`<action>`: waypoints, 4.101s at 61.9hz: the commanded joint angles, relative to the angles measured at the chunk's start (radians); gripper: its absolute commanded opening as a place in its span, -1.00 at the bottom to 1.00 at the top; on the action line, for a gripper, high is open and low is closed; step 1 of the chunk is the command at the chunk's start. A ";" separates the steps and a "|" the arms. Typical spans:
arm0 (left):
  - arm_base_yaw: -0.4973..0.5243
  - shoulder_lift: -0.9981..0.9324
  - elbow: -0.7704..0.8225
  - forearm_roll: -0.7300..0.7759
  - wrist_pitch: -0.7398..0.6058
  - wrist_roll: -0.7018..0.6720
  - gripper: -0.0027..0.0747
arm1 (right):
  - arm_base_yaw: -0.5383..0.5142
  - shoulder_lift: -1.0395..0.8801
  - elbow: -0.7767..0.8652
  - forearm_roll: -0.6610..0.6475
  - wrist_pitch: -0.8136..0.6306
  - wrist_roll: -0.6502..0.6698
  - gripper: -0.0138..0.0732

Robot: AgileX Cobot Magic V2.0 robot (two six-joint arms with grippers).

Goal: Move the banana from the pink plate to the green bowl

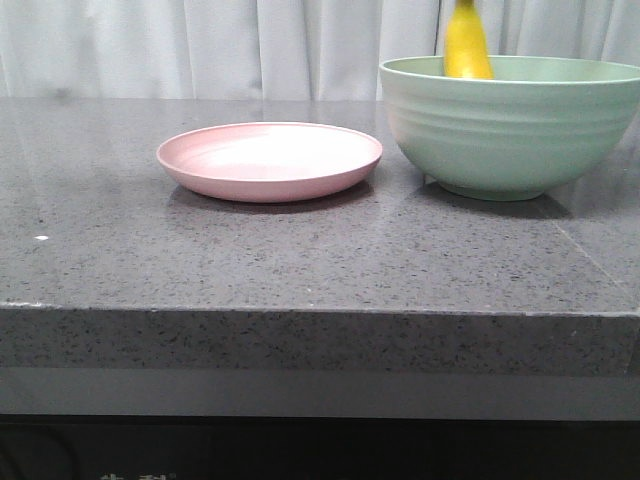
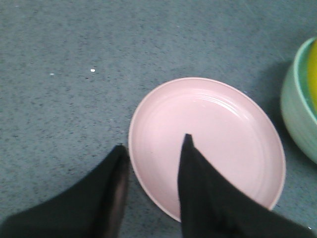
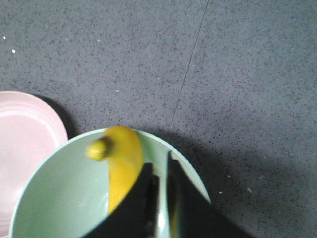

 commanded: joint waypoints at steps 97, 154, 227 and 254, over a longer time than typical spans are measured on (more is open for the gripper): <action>0.340 -1.292 1.060 0.007 -0.505 -0.028 -0.98 | -0.006 -1.716 1.863 -0.004 -0.986 0.032 -0.82; 0.342 -1.474 1.291 0.032 -0.528 -0.028 -0.98 | -0.006 -1.716 1.863 -0.004 -0.985 0.032 -0.82; 0.342 -1.467 1.444 0.021 -0.620 -0.028 -0.98 | -0.006 -1.716 1.863 -0.004 -0.984 0.032 -0.82; 0.342 -1.465 1.444 0.021 -0.620 -0.028 -0.98 | -0.084 -1.862 2.141 -0.025 -1.106 0.032 -0.82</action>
